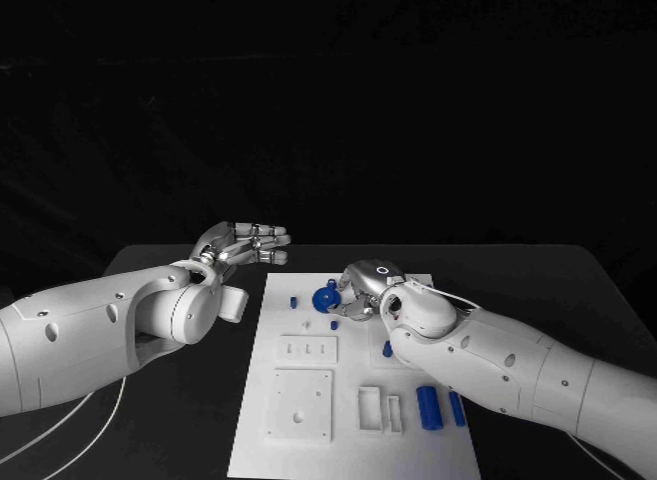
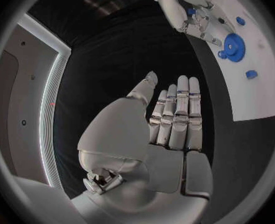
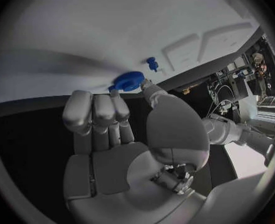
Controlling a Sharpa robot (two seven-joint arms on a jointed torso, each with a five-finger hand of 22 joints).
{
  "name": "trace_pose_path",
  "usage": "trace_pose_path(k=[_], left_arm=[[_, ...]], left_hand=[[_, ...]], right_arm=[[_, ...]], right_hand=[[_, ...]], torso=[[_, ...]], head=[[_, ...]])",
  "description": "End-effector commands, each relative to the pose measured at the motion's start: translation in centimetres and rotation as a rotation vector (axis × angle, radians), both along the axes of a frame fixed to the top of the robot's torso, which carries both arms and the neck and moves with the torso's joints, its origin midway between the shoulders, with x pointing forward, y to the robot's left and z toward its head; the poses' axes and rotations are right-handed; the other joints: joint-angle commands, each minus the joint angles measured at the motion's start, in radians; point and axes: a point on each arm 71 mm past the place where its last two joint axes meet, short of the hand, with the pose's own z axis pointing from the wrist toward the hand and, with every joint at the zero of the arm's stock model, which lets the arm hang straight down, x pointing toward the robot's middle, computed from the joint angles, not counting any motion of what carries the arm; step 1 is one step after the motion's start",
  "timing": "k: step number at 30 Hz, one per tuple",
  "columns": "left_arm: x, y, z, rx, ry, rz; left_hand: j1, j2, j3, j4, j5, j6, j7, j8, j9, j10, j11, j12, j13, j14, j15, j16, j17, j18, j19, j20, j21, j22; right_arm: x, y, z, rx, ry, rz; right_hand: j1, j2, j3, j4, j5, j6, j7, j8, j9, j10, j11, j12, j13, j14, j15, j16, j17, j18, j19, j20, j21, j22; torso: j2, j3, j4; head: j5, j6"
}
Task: Assemble the parts on the task board
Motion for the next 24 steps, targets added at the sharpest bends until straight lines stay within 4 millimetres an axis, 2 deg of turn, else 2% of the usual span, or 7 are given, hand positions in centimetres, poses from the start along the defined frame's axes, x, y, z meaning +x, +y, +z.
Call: trace_pose_path(k=[1,10,16,18,20,22,24], left_arm=[[0.0,0.0,0.1,-0.005,-0.006,-0.005],[0.0,0.3,0.1,-0.004,-0.007,0.002],[0.0,0.6,0.1,-0.003,-0.007,0.009],[-0.1,0.7,0.1,-0.003,-0.008,0.009],[-0.1,0.8,0.2,-0.004,-0.009,0.007],[-0.1,0.9,0.2,-0.007,-0.013,0.001],[-0.1,1.0,0.2,-0.010,-0.016,-0.008]], left_hand=[[-0.005,0.002,-0.003,0.003,-0.004,-0.007,-0.002,0.001,0.001,0.001,-0.001,0.002,0.001,0.001,0.001,0.006,0.000,-0.004,0.004,0.001,-0.003,-0.001],[-0.003,0.003,-0.004,0.003,-0.002,-0.007,-0.002,0.001,0.001,0.001,-0.001,0.002,0.001,0.001,0.001,0.006,0.000,-0.004,0.006,0.001,-0.005,-0.003],[-0.002,0.003,-0.004,0.003,-0.001,-0.008,-0.002,0.001,0.001,0.001,-0.001,0.003,0.001,0.001,0.001,0.006,0.000,-0.004,0.006,0.001,-0.006,-0.005],[-0.002,0.003,-0.004,0.003,-0.001,-0.008,-0.002,0.001,0.001,0.001,-0.001,0.003,0.001,0.001,0.001,0.006,0.000,-0.004,0.006,0.001,-0.006,-0.005],[-0.002,0.002,-0.005,0.002,-0.002,-0.007,-0.002,0.001,0.001,0.001,0.000,0.003,0.001,0.001,0.001,0.006,-0.001,-0.004,0.007,0.001,-0.006,-0.006],[-0.001,0.002,-0.005,0.002,-0.002,-0.007,-0.002,0.001,0.001,0.001,0.000,0.003,0.001,0.001,0.001,0.006,-0.001,-0.004,0.007,0.001,-0.006,-0.006],[-0.001,0.000,-0.006,0.001,-0.002,-0.005,-0.002,0.002,0.002,0.002,-0.001,0.003,0.001,0.000,0.001,0.005,-0.001,-0.004,0.006,0.001,-0.007,-0.007]], right_arm=[[-0.1,-0.4,0.0,0.012,0.002,-0.002],[-0.6,-2.1,1.0,0.100,-0.068,-0.024],[-1.0,-4.3,2.5,0.188,-0.085,-0.015],[-1.0,-5.3,3.2,0.220,-0.082,-0.002],[-0.9,-6.7,3.9,0.253,-0.073,0.015],[-0.7,-8.3,4.4,0.279,-0.056,0.034],[-0.6,-10.0,4.7,0.303,-0.039,0.051]], right_hand=[[0.005,0.002,0.000,0.008,0.004,0.006,-0.001,-0.001,-0.001,-0.005,-0.002,0.005,0.001,-0.004,-0.001,-0.004,0.001,-0.005,0.025,-0.003,0.000,0.133],[0.006,-0.008,0.002,0.025,-0.002,0.011,-0.003,-0.001,-0.001,0.000,-0.003,0.009,0.003,-0.003,-0.003,0.000,0.005,-0.004,0.026,-0.004,0.004,0.134],[0.019,-0.009,0.005,0.021,0.005,0.014,-0.003,-0.001,-0.001,-0.001,-0.003,0.007,0.002,-0.004,-0.003,-0.003,0.002,-0.004,0.025,-0.004,0.004,0.134],[0.033,-0.007,0.005,0.008,0.006,0.012,-0.002,-0.001,-0.001,-0.001,-0.003,0.006,0.002,-0.004,-0.002,-0.005,0.001,-0.004,0.025,-0.003,0.003,0.133],[0.079,0.005,-0.019,-0.029,0.021,0.016,0.001,-0.001,-0.001,-0.003,0.000,0.002,-0.002,-0.004,0.002,-0.012,-0.006,-0.005,0.021,0.001,-0.004,0.132],[0.136,0.016,-0.031,-0.090,0.020,0.012,0.008,-0.002,-0.001,-0.004,0.004,0.003,-0.002,-0.004,0.004,-0.014,-0.006,-0.004,0.019,0.003,-0.008,0.131],[0.155,0.023,-0.035,-0.132,0.027,0.008,0.009,-0.002,-0.001,-0.007,0.006,0.002,-0.003,-0.005,0.006,-0.015,-0.006,-0.004,0.018,0.005,-0.010,0.131]], torso=[[-0.001,0.0013,-0.0008],[-0.002,0.0021,-0.0023],[-0.006,0.0049,-0.0096],[-0.008,0.0067,-0.0133],[-0.010,0.0077,-0.0169],[-0.011,0.0095,-0.0204],[-0.013,0.0119,-0.0257]], head=[[0.000,0.001],[-0.003,0.008],[0.000,0.011],[0.002,0.011],[0.002,0.013],[0.000,0.015],[0.002,0.015]])
